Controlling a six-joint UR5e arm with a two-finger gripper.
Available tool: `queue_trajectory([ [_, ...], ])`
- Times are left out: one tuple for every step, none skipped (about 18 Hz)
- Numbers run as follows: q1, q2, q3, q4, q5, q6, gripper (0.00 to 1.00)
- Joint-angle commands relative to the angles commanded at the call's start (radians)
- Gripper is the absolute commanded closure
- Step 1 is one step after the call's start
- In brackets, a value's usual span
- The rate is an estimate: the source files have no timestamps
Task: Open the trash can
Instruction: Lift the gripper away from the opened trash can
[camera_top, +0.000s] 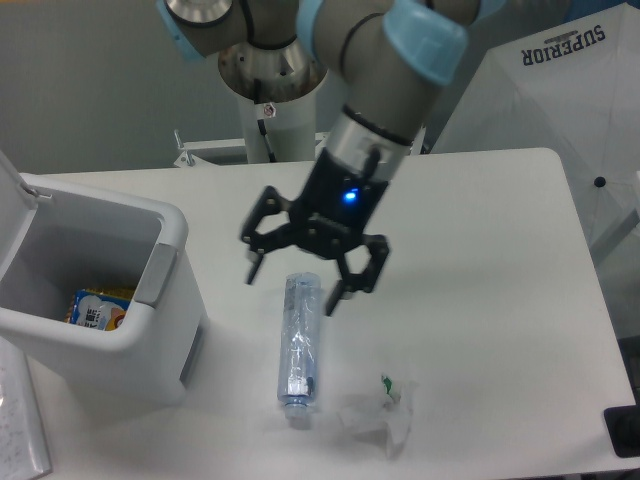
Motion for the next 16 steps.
queue_trajectory([
  [0.008,-0.002,-0.009,0.0,0.049,0.048,0.0],
  [0.012,-0.005,-0.017,0.002,0.107,0.095,0.0],
  [0.028,-0.011,-0.025,0.003,0.156,0.153,0.0],
  [0.041,-0.021,-0.025,0.003,0.186,0.212,0.0],
  [0.045,-0.038,-0.022,0.003,0.206,0.265,0.0],
  [0.051,-0.06,-0.011,0.0,0.227,0.313,0.0],
  [0.063,-0.077,-0.008,0.0,0.256,0.365,0.0],
  [0.065,-0.093,0.001,-0.002,0.294,0.425,0.0],
  [0.066,-0.112,0.015,-0.011,0.334,0.485,0.0],
  [0.066,-0.13,0.033,-0.023,0.383,0.535,0.0],
  [0.065,-0.144,0.05,-0.043,0.431,0.566,0.0],
  [0.062,-0.155,0.067,-0.06,0.475,0.585,0.0],
  [0.057,-0.164,0.083,-0.072,0.515,0.594,0.0],
  [0.055,-0.169,0.084,-0.08,0.552,0.597,0.0],
  [0.057,-0.167,0.08,-0.087,0.587,0.597,0.0],
  [0.057,-0.166,0.074,-0.094,0.609,0.599,0.0],
])
